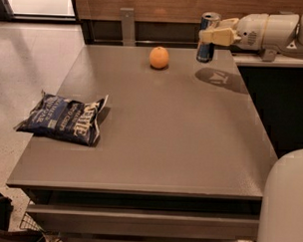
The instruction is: Move redbull can near orange
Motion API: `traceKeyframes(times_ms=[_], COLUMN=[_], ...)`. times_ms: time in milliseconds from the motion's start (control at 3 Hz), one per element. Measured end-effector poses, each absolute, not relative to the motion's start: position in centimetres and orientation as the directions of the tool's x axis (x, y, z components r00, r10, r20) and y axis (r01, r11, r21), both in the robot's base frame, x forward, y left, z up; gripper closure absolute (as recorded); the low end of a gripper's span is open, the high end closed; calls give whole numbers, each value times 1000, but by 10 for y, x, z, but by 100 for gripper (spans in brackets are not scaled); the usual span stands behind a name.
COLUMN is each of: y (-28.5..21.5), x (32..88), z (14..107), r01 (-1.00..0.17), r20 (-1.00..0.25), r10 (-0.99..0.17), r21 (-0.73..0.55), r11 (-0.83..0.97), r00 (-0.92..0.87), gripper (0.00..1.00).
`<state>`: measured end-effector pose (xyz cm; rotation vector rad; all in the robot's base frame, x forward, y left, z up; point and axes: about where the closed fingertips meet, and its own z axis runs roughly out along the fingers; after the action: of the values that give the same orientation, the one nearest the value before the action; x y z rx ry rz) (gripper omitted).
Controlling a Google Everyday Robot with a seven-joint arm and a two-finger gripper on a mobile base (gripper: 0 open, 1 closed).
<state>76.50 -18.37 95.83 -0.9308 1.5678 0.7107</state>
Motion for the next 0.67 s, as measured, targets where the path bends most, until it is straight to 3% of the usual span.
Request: traceKeyframes(times_ms=[667], y=[-162], x=[760], z=[915], r01=[-838], r20=[-979], r10=[-203], r21=[-100], r11=[536], r00=[-13], gripper=[100])
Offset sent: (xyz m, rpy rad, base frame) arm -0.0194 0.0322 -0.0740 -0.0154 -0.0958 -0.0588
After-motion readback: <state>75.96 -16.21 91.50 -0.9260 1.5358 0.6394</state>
